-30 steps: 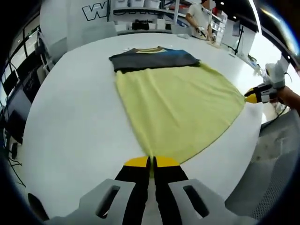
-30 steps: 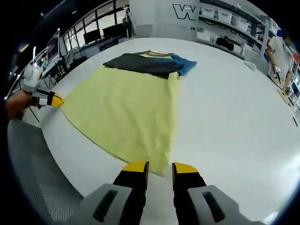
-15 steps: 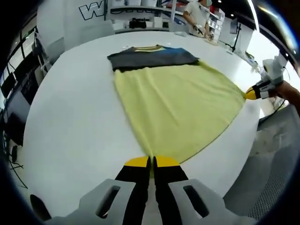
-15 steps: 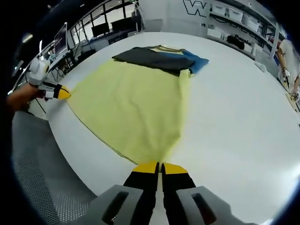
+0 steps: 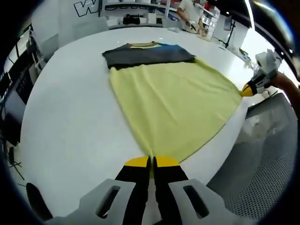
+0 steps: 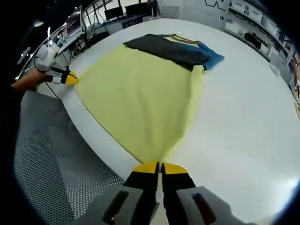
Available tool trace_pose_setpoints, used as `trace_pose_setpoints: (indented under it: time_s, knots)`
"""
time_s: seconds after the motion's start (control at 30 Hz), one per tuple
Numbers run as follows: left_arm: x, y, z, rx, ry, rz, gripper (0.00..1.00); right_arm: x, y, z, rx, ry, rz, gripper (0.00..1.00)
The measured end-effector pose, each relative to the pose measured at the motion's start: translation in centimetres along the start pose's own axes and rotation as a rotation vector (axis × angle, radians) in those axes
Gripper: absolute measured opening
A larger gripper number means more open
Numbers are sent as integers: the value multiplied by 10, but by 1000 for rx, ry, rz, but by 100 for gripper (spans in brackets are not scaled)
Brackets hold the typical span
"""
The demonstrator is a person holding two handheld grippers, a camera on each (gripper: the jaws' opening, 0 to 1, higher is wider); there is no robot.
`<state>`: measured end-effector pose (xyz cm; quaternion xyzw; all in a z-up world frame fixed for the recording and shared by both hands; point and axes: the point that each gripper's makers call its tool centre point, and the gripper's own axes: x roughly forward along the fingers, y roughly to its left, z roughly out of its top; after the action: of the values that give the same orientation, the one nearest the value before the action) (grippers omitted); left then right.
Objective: Fold the garment on the visible template until the final outline fits inside the template.
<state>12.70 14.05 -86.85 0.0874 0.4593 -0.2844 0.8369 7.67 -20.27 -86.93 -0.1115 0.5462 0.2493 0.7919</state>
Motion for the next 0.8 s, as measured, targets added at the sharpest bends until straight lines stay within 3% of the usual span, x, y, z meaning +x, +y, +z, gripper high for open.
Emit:
trace_pose_setpoints:
  time_s: [0.07, 0.3, 0.47, 0.8]
  knots:
    - [-2, -4, -5, 10, 11, -14, 0, 3, 2, -8, 0, 32, 7, 0]
    - [-6, -9, -18, 25, 45, -38, 0, 0, 5, -10, -18, 54, 2, 0]
    - [-10, -10, -27, 33, 64, -47, 0, -3, 13, -17, -15, 73, 37, 0]
    - [-18, -15, -29, 30, 67, -51, 0, -12, 10, -14, 4, 48, 35, 0]
